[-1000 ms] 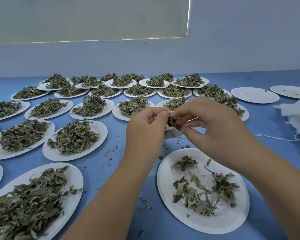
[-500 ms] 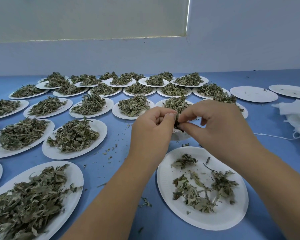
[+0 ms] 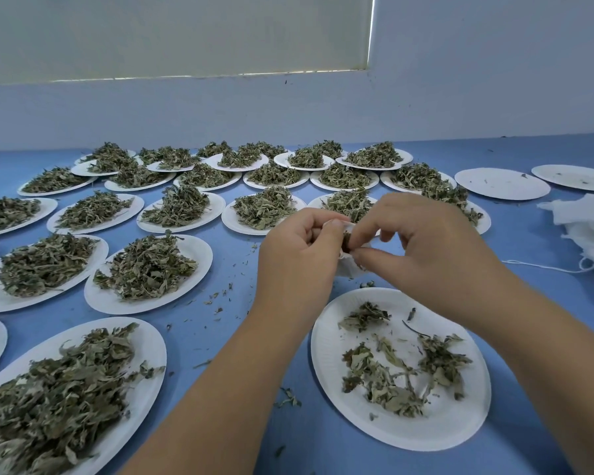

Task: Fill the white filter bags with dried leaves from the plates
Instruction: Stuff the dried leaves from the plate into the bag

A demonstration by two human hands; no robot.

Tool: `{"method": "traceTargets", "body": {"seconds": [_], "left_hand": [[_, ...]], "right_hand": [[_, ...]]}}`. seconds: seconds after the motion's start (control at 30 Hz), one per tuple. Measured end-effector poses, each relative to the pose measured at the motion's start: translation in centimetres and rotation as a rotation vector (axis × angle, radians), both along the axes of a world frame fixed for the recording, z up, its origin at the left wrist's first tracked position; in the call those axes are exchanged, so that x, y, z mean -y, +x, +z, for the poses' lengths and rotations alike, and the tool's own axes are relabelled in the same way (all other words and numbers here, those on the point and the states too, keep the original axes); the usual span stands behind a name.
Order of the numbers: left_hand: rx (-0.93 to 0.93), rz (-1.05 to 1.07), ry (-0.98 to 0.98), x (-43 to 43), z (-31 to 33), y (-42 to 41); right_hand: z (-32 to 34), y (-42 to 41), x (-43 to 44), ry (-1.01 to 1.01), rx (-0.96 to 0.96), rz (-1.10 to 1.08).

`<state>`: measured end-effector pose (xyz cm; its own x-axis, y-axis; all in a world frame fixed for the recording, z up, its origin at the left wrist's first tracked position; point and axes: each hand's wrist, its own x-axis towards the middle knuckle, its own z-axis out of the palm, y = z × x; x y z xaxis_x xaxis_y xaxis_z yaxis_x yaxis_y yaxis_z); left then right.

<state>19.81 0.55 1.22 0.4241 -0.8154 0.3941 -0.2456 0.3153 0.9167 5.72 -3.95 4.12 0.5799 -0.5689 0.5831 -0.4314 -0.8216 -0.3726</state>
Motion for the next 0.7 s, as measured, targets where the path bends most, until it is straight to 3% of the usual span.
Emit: {"method": "traceTargets", "body": {"seconds": [0.1, 0.23, 0.37, 0.7], "left_hand": [[-0.032, -0.006, -0.001, -0.1, 0.1, -0.1], [-0.034, -0.041, -0.004, -0.3, 0.4, -0.4], [0.034, -0.065, -0.004, -0.4, 0.4, -0.4], [0.156, -0.104, 0.005, -0.2, -0.1, -0.8]], "right_hand": [[0.0, 0.0, 0.2, 0.217, 0.214, -0.037], [-0.6, 0.3, 1.1, 0.467, 0.147, -0.080], [-0.9, 0.4, 1.5, 0.693, 0.211, 0.036], [-1.7, 1.9, 1.7, 0.553, 0.170, -0.151]]}}
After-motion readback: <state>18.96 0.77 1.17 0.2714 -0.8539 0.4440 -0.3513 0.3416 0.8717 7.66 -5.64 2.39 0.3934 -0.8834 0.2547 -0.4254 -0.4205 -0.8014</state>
